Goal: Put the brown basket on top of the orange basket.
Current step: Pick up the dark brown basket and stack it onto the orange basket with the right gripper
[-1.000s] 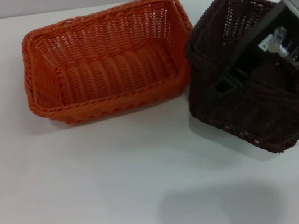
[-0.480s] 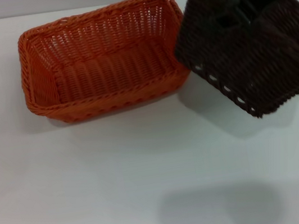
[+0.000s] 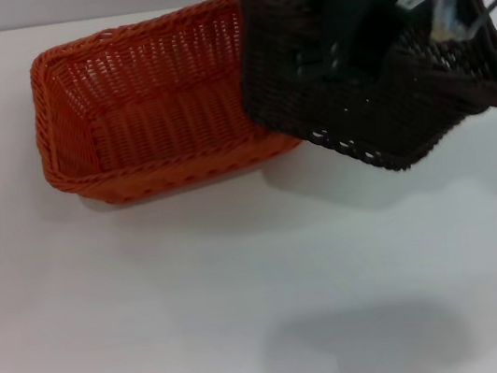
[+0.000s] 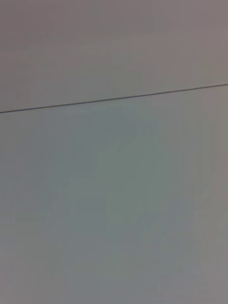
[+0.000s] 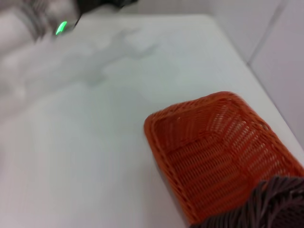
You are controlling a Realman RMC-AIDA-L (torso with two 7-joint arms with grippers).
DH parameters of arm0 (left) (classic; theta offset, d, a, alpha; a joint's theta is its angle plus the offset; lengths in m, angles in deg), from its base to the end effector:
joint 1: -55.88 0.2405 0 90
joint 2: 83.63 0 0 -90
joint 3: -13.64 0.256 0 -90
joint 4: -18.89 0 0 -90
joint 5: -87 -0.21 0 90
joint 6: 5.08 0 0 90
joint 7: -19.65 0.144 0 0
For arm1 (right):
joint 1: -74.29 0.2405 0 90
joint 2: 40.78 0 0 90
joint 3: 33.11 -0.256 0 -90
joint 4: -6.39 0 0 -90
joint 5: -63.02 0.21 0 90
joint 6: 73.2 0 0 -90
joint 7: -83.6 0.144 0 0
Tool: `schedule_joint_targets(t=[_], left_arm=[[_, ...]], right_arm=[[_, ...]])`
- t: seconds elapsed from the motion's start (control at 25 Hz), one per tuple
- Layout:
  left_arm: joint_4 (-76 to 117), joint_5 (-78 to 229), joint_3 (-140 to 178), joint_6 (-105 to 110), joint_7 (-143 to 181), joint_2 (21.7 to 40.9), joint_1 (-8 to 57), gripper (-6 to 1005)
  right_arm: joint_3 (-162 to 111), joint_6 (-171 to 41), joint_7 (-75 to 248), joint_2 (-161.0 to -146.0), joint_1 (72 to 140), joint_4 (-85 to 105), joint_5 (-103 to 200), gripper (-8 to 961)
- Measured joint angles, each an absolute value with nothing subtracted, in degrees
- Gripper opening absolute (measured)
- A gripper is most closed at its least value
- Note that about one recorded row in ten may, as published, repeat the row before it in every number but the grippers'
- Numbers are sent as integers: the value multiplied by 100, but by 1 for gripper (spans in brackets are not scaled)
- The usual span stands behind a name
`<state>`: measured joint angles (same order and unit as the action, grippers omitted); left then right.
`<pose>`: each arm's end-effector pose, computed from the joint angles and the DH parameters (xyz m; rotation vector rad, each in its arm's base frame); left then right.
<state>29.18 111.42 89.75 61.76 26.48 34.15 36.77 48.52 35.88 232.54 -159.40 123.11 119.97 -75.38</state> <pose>-0.4078 0.2982 0.0913 -1.0540 -0.4865 -0.3729 -0.0067 0.2979 0.0502 -2.7789 0.0093 -0.2838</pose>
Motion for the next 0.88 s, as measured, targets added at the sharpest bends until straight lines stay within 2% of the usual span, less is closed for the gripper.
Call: schedule_joint_targets(t=[0.24, 0.44, 0.72, 0.88], left_arm=[[2919, 11138, 9011, 6176, 2635, 3440, 3691, 839], [2894, 11135, 9036, 6190, 2621, 3457, 3727, 838], [2857, 11134, 9037, 6147, 2609, 3493, 3741, 838], [2843, 11135, 9037, 6132, 2606, 3511, 3743, 838]], right_arm=[[6162, 2372, 21488, -15967, 11900, 12381, -8335, 168], [6656, 2276, 20128, -15970, 11823, 12094, -8519, 173], [7729, 1406, 18302, -15986, 11029, 12028, -9973, 180], [7771, 1039, 17828, -15987, 10799, 12067, -10124, 184]])
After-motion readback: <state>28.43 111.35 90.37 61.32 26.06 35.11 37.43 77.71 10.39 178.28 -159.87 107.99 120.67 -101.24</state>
